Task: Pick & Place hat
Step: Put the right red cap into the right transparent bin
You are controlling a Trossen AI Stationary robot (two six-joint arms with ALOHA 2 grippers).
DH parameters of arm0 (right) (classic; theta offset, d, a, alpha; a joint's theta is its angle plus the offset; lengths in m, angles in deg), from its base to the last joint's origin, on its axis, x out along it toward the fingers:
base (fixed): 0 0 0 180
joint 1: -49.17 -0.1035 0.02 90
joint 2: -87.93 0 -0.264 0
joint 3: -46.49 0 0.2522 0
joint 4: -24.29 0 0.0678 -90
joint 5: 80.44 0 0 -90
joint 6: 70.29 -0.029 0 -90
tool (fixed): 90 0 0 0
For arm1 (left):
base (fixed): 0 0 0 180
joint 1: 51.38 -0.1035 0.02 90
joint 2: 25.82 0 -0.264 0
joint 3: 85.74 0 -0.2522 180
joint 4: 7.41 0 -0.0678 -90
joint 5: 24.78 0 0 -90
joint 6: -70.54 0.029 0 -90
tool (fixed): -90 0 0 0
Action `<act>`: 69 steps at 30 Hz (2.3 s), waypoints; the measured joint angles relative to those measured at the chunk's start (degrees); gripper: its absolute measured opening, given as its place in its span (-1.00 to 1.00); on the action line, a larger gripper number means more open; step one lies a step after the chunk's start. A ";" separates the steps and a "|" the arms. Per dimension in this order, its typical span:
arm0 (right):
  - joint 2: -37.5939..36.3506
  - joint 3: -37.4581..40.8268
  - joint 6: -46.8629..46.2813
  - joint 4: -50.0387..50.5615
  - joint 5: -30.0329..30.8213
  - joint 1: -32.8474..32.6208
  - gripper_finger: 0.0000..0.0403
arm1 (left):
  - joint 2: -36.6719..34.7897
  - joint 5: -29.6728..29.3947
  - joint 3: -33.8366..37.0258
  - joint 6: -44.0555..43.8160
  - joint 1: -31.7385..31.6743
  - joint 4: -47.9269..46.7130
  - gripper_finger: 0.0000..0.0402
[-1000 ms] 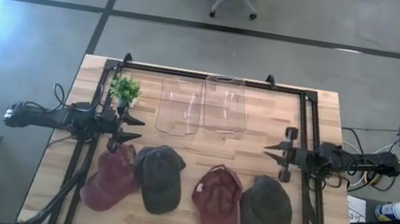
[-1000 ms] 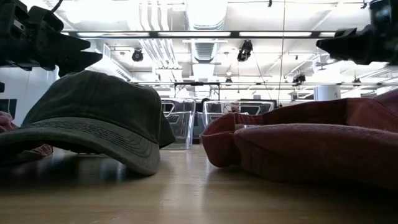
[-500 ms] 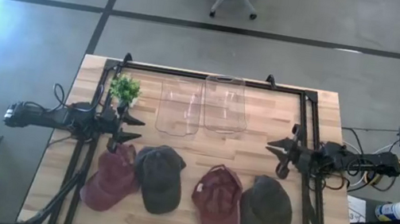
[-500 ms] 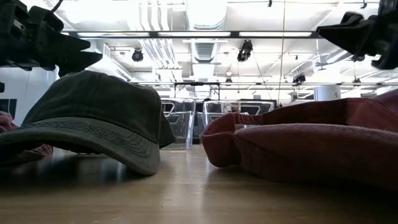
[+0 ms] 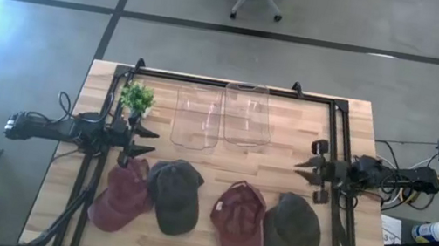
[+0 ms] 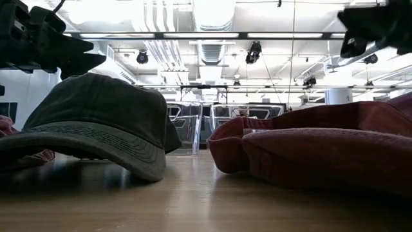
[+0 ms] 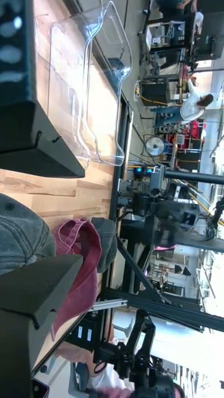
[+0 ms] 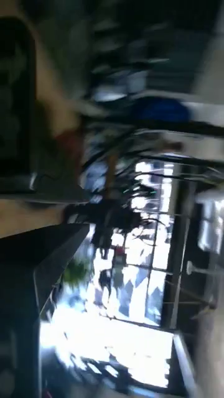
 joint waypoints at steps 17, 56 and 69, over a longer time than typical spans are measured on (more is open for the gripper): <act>6.21 -0.04 -53.12 -12.59 22.09 -0.40 -0.71 | -0.01 0.00 0.00 -0.01 0.07 0.03 0.03; 85.11 -42.39 -79.16 32.91 -36.56 -8.17 0.08 | 0.01 0.00 0.00 0.01 0.00 0.02 0.03; 89.50 -46.76 -80.51 32.75 -26.45 -8.41 0.13 | 0.16 0.02 0.00 0.01 0.02 0.02 0.03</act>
